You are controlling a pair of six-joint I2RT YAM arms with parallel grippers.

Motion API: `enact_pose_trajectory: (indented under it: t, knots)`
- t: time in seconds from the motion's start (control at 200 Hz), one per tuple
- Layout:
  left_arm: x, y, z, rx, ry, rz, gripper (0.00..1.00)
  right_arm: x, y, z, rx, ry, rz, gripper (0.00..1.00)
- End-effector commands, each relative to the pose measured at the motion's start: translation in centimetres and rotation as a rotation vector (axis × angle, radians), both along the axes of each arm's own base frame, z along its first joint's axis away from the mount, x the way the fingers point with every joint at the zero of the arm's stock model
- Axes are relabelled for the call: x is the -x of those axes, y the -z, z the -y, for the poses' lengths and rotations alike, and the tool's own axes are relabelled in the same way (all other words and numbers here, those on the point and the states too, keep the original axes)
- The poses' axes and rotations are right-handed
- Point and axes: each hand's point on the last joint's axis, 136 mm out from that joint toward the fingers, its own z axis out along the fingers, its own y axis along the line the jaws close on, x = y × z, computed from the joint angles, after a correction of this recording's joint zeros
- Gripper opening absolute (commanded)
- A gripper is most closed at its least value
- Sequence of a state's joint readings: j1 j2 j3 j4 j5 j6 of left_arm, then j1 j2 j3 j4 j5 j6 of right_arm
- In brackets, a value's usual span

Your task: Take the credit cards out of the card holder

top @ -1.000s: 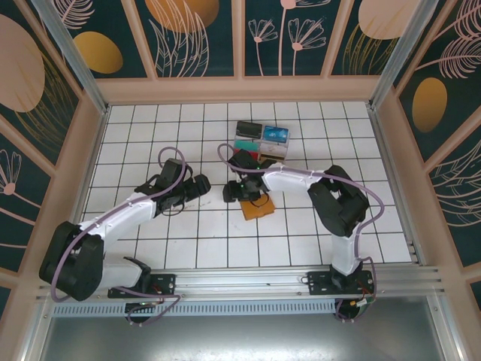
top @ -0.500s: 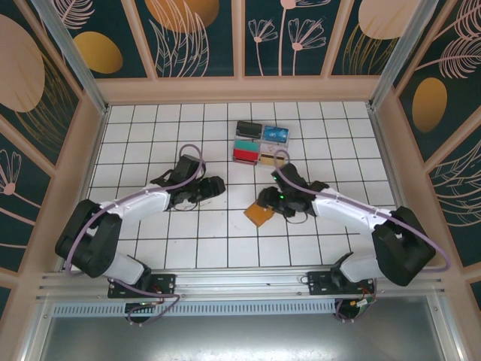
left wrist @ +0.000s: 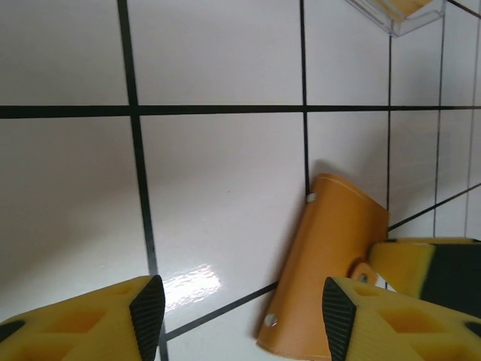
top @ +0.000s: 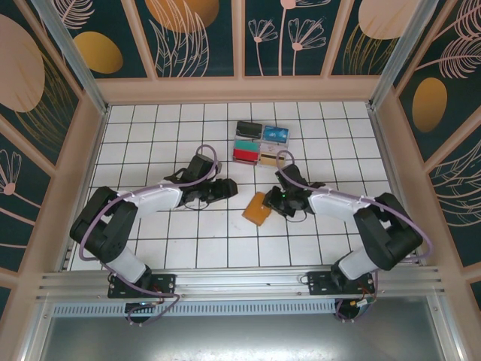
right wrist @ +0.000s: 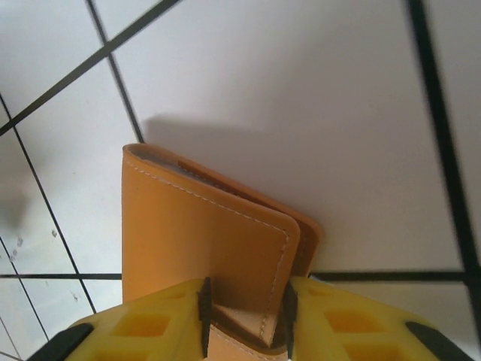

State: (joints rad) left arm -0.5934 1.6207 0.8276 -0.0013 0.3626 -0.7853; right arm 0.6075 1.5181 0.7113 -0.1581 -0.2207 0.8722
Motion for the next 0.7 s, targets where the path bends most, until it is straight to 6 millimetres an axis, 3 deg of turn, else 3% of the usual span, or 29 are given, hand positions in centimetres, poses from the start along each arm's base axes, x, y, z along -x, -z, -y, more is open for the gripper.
enact_pose_trajectory:
  t: [0.0,0.155,0.27,0.465,0.546,0.696]
  knots:
    - [0.8,0.1,0.8,0.051,0.023,-0.022,0.60,-1.5,-1.0,-2.5,-0.054,-0.133,0.058,0.31]
    - [1.8,1.0,0.8,0.079,0.021,-0.067,0.60,-2.3,-1.0,-3.7,-0.044,-0.237,0.087,0.29]
    - [2.7,0.7,2.1,0.162,0.057,-0.091,0.58,-2.7,-1.4,-4.1,-0.043,-0.267,0.107,0.31]
    - [3.3,0.7,2.6,0.201,0.067,-0.100,0.48,-3.8,-3.2,-1.2,0.148,-0.220,0.167,0.40]
    - [3.4,1.1,2.8,0.191,0.072,-0.113,0.45,-3.1,-3.6,-0.9,0.199,-0.233,0.160,0.42]
    - [3.2,2.2,2.9,0.166,0.065,-0.137,0.44,-0.9,-2.5,-3.1,0.129,-0.296,0.096,0.43]
